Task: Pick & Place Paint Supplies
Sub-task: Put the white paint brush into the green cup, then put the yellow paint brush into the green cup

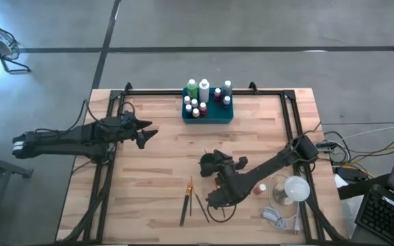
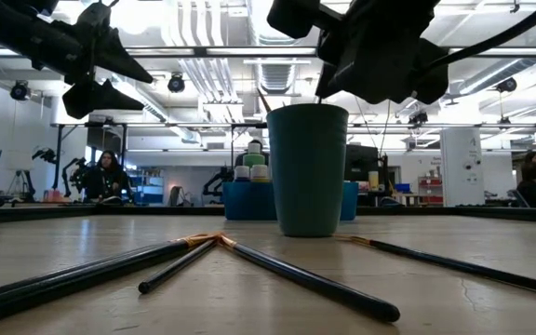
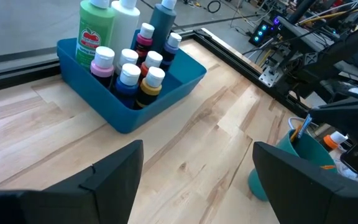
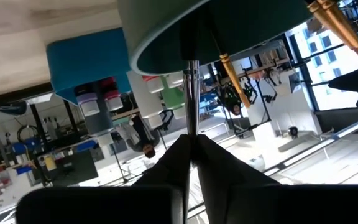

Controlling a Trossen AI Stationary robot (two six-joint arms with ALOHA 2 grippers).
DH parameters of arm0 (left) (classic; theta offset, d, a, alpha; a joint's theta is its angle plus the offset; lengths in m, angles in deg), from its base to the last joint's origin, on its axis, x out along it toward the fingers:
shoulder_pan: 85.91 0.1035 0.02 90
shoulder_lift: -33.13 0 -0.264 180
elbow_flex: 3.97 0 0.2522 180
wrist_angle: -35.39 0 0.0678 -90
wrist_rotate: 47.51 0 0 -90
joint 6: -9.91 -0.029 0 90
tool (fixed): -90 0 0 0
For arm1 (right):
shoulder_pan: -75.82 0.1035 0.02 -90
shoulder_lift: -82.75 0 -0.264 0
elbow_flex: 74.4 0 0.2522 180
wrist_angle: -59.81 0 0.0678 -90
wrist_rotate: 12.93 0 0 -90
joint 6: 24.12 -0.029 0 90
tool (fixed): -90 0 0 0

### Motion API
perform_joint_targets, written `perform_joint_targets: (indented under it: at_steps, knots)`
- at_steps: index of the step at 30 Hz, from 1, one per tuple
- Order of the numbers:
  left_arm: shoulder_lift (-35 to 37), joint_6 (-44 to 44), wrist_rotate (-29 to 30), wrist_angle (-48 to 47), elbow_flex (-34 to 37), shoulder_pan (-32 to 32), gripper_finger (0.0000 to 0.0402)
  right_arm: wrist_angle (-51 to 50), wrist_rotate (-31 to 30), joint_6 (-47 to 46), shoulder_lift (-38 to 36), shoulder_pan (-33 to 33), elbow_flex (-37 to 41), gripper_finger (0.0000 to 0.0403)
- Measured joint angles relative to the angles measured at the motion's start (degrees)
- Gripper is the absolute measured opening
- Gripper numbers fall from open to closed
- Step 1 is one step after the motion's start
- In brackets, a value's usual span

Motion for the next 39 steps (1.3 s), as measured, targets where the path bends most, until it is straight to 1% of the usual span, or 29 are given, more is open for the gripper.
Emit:
perform_joint_targets:
  at_steps: [6,11,14,19,23,25,27,31,32,34,39]
  knots:
    - [0.0,0.0,0.0,0.0,0.0,0.0,0.0307,0.3,-0.1,-0.9,-0.3,0.4,0.0,0.0058]
    - [0.0,0.0,0.0,0.0,0.0,0.0,0.0307,0.4,0.0,-2.1,-0.4,0.5,0.0,0.0099]
    - [0.0,0.0,0.0,0.0,0.0,0.0,0.0307,0.3,-1.5,-2.8,-1.0,0.7,0.0,0.0123]
    - [0.0,0.0,0.0,0.0,0.0,0.0,0.0307,0.3,-4.9,-5.8,-5.0,1.6,0.0,0.0152]
    - [0.0,0.0,0.0,0.0,0.0,0.0,0.0307,0.3,-4.4,-11.4,-10.5,2.8,-1.3,0.0163]
    - [0.0,0.0,0.0,0.0,0.0,0.0,0.0307,0.2,-1.3,-16.9,-13.3,3.0,-3.1,0.0163]
    - [0.0,0.0,0.0,0.0,0.0,0.0,0.0307,0.3,5.1,-24.9,-16.2,3.0,-5.0,0.0158]
    - [0.0,0.0,0.0,-0.2,0.0,0.0,0.0307,0.9,25.0,-39.7,-22.6,0.6,-9.3,0.0143]
    - [-0.1,0.0,0.0,-0.3,0.0,0.0,0.0307,1.7,29.2,-42.4,-24.4,-0.3,-9.9,0.0138]
    - [-0.2,0.0,0.0,-0.4,0.0,0.0,0.0307,1.8,35.9,-46.3,-27.7,-2.1,-10.1,0.013]
    - [-0.2,0.0,0.0,-0.4,0.0,0.0,0.0307,1.5,45.6,-50.8,-35.1,-6.4,-8.4,0.0106]
